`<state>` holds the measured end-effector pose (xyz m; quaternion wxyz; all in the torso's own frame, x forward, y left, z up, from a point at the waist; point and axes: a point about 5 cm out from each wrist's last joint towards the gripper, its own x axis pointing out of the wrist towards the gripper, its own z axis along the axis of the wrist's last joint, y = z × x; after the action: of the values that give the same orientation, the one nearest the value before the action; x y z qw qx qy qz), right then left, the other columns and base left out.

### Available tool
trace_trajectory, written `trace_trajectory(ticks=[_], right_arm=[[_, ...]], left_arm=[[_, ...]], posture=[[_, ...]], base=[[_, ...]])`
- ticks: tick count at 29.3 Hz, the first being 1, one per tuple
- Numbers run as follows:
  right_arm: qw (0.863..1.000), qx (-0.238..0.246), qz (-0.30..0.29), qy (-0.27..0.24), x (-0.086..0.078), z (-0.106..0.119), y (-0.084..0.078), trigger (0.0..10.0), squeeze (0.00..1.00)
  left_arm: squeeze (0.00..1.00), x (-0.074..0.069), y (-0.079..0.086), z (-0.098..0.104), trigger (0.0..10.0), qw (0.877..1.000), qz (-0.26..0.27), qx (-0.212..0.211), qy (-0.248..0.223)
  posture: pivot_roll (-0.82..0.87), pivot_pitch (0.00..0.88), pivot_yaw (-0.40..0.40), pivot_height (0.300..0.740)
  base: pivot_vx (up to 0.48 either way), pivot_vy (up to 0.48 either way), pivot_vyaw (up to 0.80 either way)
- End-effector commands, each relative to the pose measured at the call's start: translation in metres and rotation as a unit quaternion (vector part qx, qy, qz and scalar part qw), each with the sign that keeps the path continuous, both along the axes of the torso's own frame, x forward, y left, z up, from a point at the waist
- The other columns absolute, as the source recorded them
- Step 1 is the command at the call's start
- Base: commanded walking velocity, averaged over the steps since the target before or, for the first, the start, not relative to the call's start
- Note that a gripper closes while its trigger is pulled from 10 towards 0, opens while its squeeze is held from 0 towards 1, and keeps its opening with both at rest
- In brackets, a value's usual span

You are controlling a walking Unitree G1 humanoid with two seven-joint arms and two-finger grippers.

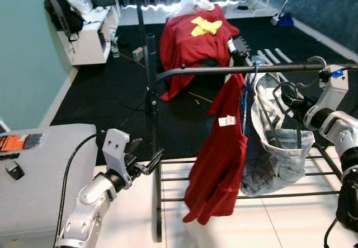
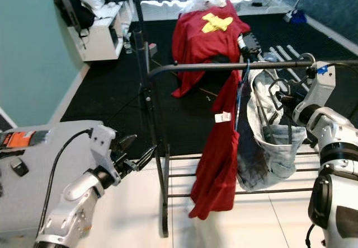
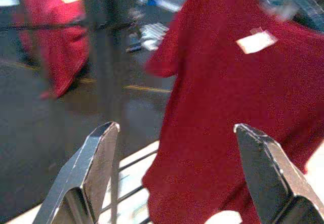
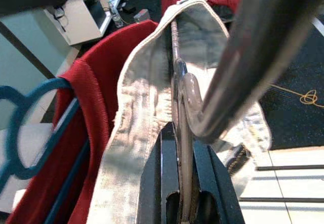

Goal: Hang hanger

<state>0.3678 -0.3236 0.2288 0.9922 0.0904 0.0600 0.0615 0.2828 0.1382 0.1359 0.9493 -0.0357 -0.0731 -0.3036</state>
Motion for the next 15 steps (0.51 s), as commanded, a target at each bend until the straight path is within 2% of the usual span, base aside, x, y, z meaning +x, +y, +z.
trace_trajectory(ticks=[1, 3, 4, 7, 8, 9, 15], right_arm=[[0.999, -0.008, -0.008, -0.032, 0.0, 0.016, -0.005, 10.0, 0.0], [0.999, -0.008, -0.008, -0.032, 0.0, 0.016, -0.005, 10.0, 0.0], [0.999, -0.004, -0.009, -0.034, 0.0, 0.018, -0.007, 10.0, 0.0], [0.999, -0.004, -0.009, -0.034, 0.0, 0.018, -0.007, 10.0, 0.0], [0.999, 0.001, -0.007, -0.034, -0.002, 0.02, -0.01, 10.0, 0.0], [0.999, 0.016, -0.012, -0.036, -0.004, 0.022, -0.015, 10.0, 0.0], [0.998, 0.033, -0.019, -0.05, -0.013, 0.034, -0.03, 10.0, 0.0]], left_arm=[[0.0, -0.005, -0.006, 0.006, 10.0, 0.999, -0.048, -0.003, -0.007], [0.0, -0.005, -0.006, 0.006, 10.0, 0.999, -0.048, -0.003, -0.007], [0.0, -0.009, -0.014, 0.012, 10.0, 0.996, -0.091, -0.009, -0.011], [0.0, -0.009, -0.014, 0.012, 10.0, 0.996, -0.091, -0.009, -0.011], [0.0, -0.016, -0.019, 0.013, 10.0, 0.992, -0.126, -0.01, -0.007], [0.0, -0.022, -0.02, 0.012, 10.0, 0.99, -0.143, -0.003, 0.002], [0.0, -0.028, -0.023, 0.017, 10.0, 0.982, -0.185, -0.013, 0.016]], posture=[[0.1, 0.154, 0.067, 0.74], [0.1, 0.154, 0.067, 0.74], [0.1, 0.165, 0.08, 0.74], [0.1, 0.165, 0.08, 0.74], [0.1, 0.158, 0.062, 0.74], [0.1, 0.17, 0.081, 0.74], [0.09, 0.181, 0.101, 0.74]], base=[[0.0, 0.0, 0.0], [0.0, 0.0, 0.0], [0.0, 0.0, 0.0], [0.0, 0.0, 0.0], [0.0, 0.0, 0.0], [0.0, 0.0, 0.0], [0.0, 0.0, 0.0]])
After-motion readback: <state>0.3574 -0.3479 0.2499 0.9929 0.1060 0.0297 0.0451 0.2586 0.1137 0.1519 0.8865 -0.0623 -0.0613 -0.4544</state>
